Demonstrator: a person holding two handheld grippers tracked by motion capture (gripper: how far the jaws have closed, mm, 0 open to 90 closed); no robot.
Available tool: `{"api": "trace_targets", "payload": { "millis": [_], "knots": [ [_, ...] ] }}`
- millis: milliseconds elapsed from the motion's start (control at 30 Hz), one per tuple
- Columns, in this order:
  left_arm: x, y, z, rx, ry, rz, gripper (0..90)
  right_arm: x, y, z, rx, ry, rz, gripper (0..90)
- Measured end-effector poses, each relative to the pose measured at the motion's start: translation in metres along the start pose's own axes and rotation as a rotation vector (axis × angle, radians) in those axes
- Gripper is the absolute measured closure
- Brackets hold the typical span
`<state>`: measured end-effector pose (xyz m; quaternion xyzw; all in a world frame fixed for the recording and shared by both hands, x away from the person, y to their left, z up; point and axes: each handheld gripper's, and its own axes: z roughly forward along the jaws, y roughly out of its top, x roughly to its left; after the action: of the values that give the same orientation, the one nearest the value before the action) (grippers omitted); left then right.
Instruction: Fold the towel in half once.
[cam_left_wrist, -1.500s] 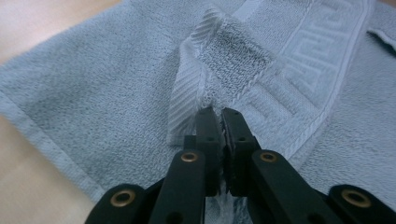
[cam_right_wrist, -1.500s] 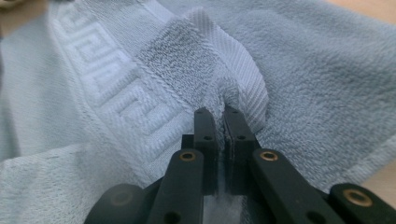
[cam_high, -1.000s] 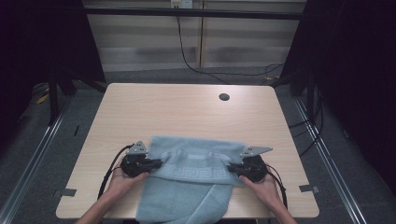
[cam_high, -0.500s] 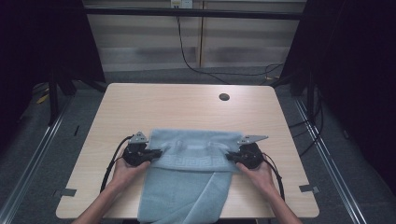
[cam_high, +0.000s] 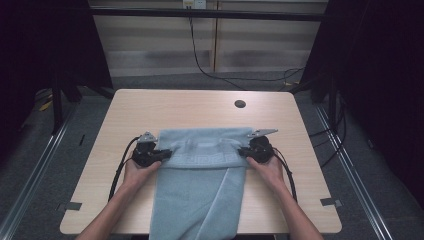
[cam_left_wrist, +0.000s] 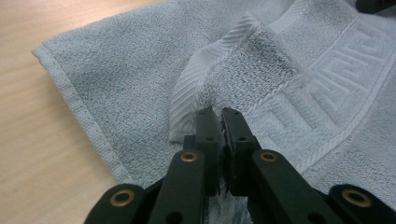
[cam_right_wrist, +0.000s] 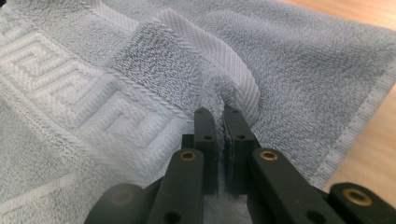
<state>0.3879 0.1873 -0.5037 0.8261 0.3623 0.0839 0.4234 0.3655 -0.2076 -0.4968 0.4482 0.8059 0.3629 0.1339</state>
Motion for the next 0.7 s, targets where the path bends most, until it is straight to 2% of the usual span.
{"api": "trace_targets", "payload": {
  "millis": [267,400,600,667,700],
  "knots": [
    [0.018,0.009,0.007,-0.007,0.018,-0.042,86.5,-0.011,0.015,0.018,-0.025,-0.005,0.035,86.4],
    [0.023,0.011,0.012,-0.023,0.03,-0.063,86.3,-0.015,0.018,0.022,-0.046,-0.004,0.043,86.3],
    [0.027,0.012,0.014,-0.04,0.022,-0.101,86.2,-0.019,0.02,0.025,-0.055,-0.001,0.059,85.6],
    [0.024,0.013,0.011,-0.049,0.034,-0.083,86.6,-0.018,0.02,0.023,-0.059,0.002,0.057,85.4],
    [0.023,0.014,0.009,-0.064,0.041,-0.076,86.7,-0.017,0.02,0.021,-0.065,0.0,0.036,85.5]
  ]
}}
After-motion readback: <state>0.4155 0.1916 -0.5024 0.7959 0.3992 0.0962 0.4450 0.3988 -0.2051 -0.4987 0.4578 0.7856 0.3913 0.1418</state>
